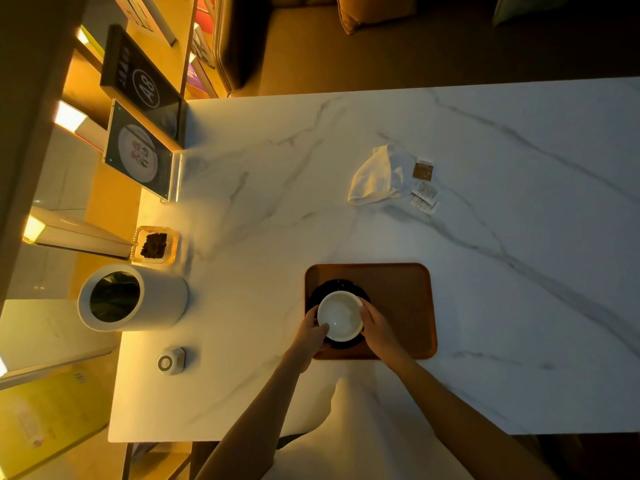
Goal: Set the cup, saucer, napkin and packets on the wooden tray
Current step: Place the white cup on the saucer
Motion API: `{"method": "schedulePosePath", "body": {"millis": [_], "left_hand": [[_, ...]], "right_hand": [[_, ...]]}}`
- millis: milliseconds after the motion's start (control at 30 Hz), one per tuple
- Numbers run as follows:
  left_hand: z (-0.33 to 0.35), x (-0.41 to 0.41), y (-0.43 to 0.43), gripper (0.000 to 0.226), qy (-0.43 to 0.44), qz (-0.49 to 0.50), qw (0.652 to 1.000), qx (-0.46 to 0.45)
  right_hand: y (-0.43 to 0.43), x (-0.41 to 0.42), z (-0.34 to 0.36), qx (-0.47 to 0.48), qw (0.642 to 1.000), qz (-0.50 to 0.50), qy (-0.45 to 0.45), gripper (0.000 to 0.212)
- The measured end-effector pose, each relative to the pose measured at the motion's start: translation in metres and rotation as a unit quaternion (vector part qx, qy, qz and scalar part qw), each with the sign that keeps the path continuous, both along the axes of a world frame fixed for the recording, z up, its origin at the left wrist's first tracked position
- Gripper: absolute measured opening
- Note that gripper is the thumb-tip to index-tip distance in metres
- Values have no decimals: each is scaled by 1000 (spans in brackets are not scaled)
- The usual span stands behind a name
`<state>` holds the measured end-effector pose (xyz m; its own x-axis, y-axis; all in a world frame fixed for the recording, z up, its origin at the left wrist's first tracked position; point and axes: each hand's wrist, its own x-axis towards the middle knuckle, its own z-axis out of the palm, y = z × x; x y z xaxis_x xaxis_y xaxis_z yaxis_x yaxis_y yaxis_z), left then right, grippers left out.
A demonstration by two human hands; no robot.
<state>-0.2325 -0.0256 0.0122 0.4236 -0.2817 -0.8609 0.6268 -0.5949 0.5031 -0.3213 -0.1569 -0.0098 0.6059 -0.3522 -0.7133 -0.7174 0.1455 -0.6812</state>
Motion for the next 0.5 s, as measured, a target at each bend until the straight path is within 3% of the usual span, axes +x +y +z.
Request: {"method": "schedulePosePath", "body": {"millis": [367,500], "left_hand": [[1,3,-3,55,12,6,1000,22],[-3,9,-2,37,-63,-67,992,89]], "right_hand": [[-5,2,3,29,999,-14,16,42],[-15,0,2,21,999,-30,34,47]]}}
